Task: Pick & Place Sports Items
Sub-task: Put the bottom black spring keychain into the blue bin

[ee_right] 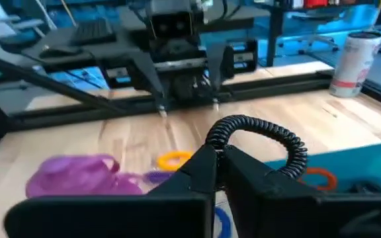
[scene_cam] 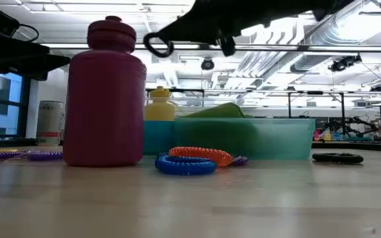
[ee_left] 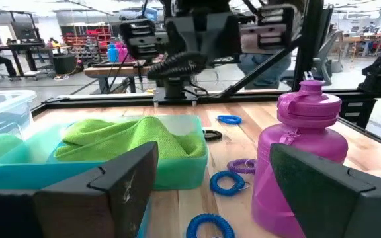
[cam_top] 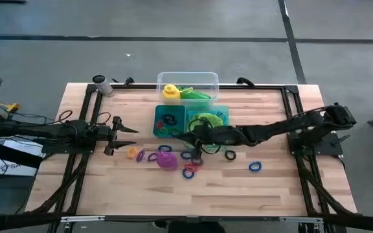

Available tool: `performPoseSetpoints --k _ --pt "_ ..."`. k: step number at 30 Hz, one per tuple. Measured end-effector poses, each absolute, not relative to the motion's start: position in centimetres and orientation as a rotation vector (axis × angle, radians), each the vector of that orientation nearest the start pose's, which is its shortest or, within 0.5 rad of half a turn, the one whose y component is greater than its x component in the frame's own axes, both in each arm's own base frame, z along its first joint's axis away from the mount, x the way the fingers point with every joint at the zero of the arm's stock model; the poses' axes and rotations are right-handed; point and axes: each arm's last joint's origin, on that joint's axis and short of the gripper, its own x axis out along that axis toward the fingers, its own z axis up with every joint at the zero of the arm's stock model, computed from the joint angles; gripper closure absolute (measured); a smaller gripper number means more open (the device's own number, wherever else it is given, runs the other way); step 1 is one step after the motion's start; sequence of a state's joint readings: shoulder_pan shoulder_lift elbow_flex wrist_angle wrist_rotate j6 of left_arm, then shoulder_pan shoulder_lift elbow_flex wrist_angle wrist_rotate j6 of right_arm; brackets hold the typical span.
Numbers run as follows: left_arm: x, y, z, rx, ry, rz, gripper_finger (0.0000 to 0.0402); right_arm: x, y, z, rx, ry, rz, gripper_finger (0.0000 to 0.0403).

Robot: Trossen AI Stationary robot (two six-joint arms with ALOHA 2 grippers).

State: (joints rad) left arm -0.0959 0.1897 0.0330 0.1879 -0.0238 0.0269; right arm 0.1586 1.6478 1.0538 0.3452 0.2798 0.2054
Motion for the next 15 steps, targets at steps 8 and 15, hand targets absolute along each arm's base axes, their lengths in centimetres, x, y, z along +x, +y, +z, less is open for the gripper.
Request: performPoseSetpoints --k 8,15 --pt "10.8 -1.0 17.7 0.025 -0.032 -0.071 0.0165 37.0 2.4 25.9 0.168 0.194 -0.190 0.0402" --pt "10.8 -1.0 17.7 0.025 -0.032 -0.071 0.0165 37.8 0.5 24.8 0.151 0.190 -0.213 0.0402"
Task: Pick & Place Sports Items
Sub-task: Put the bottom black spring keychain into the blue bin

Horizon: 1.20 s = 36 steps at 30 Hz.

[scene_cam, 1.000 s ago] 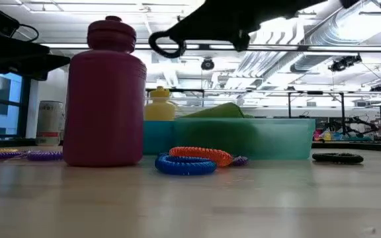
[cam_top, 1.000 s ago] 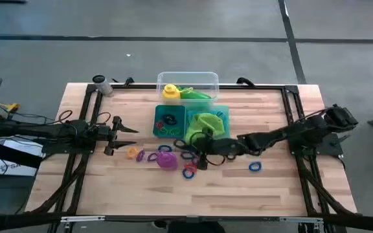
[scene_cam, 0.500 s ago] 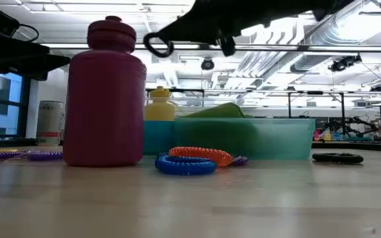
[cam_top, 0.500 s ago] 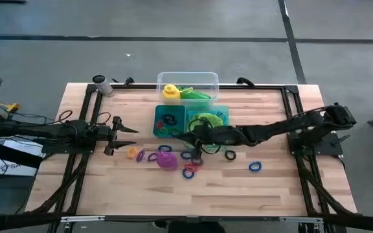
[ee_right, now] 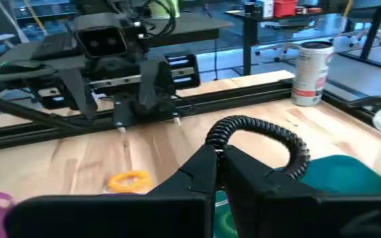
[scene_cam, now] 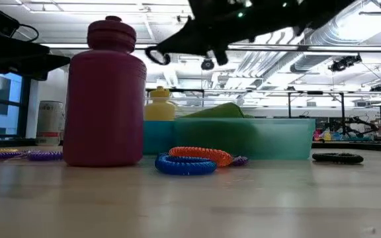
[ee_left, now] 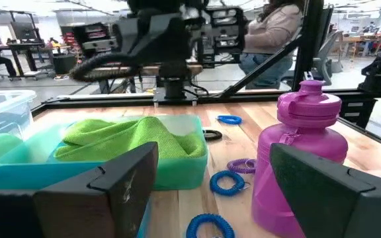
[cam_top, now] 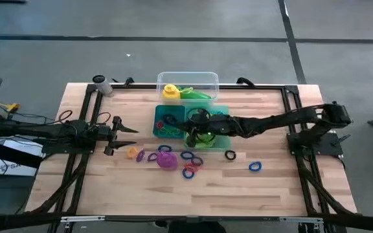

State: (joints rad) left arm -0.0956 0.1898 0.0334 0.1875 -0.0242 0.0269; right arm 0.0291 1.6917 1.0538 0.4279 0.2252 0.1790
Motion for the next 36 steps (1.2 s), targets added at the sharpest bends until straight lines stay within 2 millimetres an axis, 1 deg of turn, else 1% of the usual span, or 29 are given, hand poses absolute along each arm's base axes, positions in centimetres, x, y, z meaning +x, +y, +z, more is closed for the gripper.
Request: performPoseSetpoints --k 5,9,16,21,24,28,31,36 --pt "10.8 -1.0 17.7 0.025 -0.032 -0.071 0.0165 39.2 -0.7 23.0 0.118 0.157 -0.155 0.0402" --pt "10.8 -1.0 17.7 0.025 -0.032 -0.071 0.0165 39.9 -1.9 21.8 0.120 0.133 -0.169 0.0402" --pt "10.8 -1.0 17.7 0.025 -0.032 -0.071 0.0165 40.3 -4.2 20.0 0.123 0.167 -0.227 0.0402" --pt "10.8 -1.0 17.7 0.025 -0.032 -0.072 0.0165 40.4 -5.3 18.8 0.141 0.197 -0.212 0.0402" --pt "10.8 -1.0 17.7 0.025 -0.033 -0.072 0.0165 40.4 -5.5 18.4 0.149 0.210 -0.221 0.0403" --pt "10.8 -1.0 17.7 0.025 -0.032 -0.071 0.0165 40.7 -5.3 17.4 0.158 0.236 -0.220 0.0403" --pt "10.8 -1.0 17.7 0.025 -0.032 -0.071 0.0165 40.8 -5.1 17.2 0.157 0.234 -0.213 0.0403" --pt "10.8 -1.0 17.7 0.025 -0.032 -0.071 0.0165 40.9 -5.2 16.0 0.157 0.270 -0.220 0.0403"
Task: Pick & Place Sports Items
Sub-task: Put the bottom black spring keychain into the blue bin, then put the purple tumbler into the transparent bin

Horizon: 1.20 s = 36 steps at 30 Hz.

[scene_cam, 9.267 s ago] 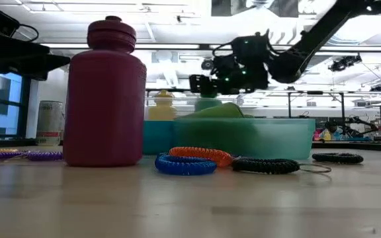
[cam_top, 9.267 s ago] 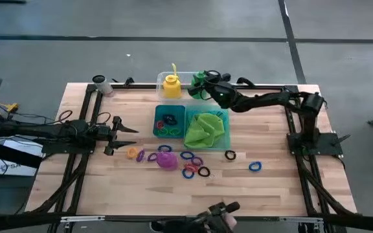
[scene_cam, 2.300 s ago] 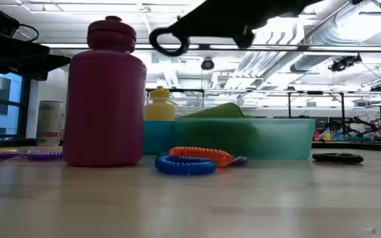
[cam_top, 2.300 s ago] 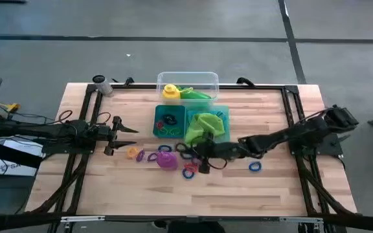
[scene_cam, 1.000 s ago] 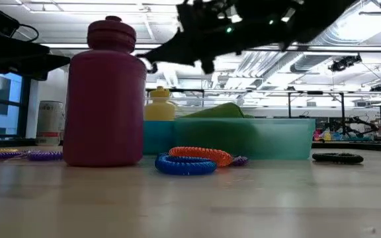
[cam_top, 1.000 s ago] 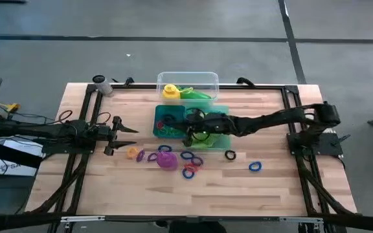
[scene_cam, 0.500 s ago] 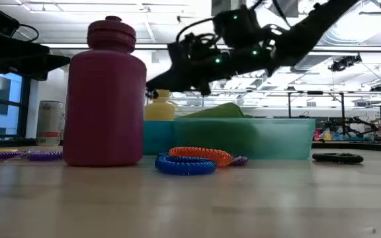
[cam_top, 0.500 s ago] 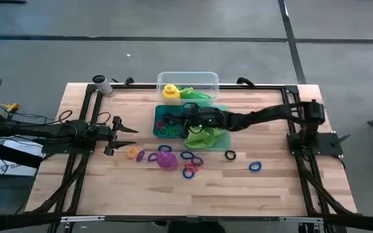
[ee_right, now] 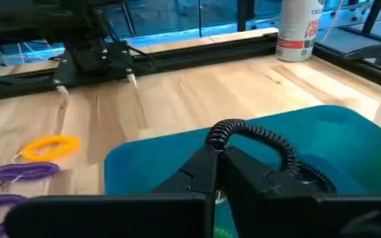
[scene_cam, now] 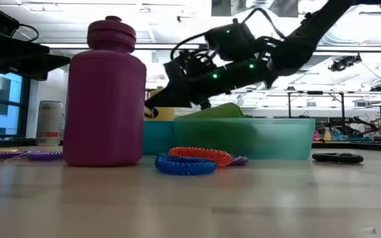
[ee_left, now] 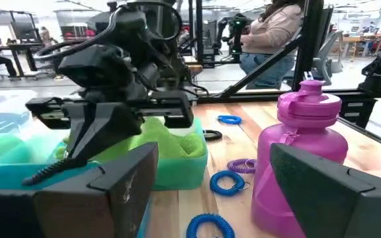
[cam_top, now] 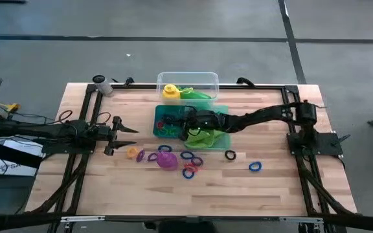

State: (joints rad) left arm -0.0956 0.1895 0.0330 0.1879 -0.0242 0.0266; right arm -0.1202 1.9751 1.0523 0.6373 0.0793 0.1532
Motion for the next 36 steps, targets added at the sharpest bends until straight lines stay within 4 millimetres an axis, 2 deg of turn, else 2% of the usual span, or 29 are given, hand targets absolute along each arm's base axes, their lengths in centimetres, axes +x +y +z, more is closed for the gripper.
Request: performPoseSetpoints --k 9,14,27,36 --pt "10.83 -0.97 17.73 0.025 -0.032 -0.071 0.0165 40.96 -5.11 16.31 0.164 0.248 -0.224 0.0403" --pt "10.83 -0.97 17.74 0.025 -0.032 -0.071 0.0165 40.83 -5.29 16.06 0.149 0.270 -0.317 0.0394" --pt "10.83 -0.97 17.73 0.025 -0.032 -0.071 0.0165 40.72 -5.27 15.78 0.152 0.298 -0.345 0.0263" --pt "10.83 -0.97 17.73 0.025 -0.032 -0.071 0.0165 40.92 -4.37 16.05 0.161 0.268 -0.322 0.0213"
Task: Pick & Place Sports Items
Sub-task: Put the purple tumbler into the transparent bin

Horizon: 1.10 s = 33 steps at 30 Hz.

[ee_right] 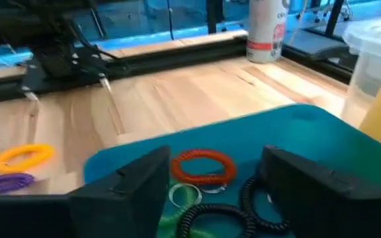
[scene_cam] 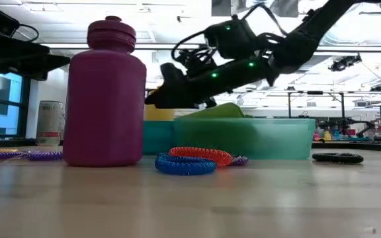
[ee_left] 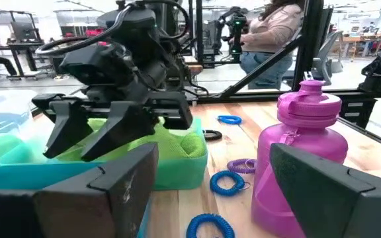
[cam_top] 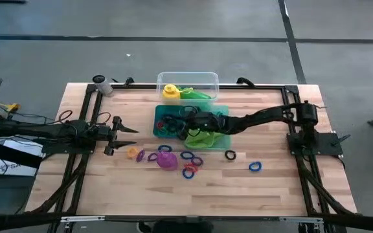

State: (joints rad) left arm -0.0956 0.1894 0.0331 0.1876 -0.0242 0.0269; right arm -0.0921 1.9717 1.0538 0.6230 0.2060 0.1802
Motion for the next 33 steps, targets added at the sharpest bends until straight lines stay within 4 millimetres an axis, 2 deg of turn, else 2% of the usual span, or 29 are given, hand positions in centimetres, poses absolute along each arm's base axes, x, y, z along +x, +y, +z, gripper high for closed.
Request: performPoseSetpoints --k 5,17,22,26,33 --pt "10.8 -1.0 17.7 0.025 -0.032 -0.071 0.0165 41.0 -3.9 16.3 0.160 0.240 -0.308 0.0200" --pt "10.8 -1.0 17.7 0.025 -0.032 -0.072 0.0165 41.1 -3.7 16.5 0.160 0.220 -0.307 0.0198" --pt "10.8 -1.0 17.7 0.025 -0.032 -0.071 0.0165 40.7 -2.9 17.8 0.132 0.175 -0.486 0.0198" --pt "10.8 -1.0 17.7 0.025 -0.032 -0.071 0.0165 40.1 -1.2 19.4 0.066 0.148 -0.630 0.0198" --pt "10.8 -1.0 17.7 0.025 -0.033 -0.071 0.0165 39.0 3.4 21.8 -0.128 0.154 -0.647 0.0198"
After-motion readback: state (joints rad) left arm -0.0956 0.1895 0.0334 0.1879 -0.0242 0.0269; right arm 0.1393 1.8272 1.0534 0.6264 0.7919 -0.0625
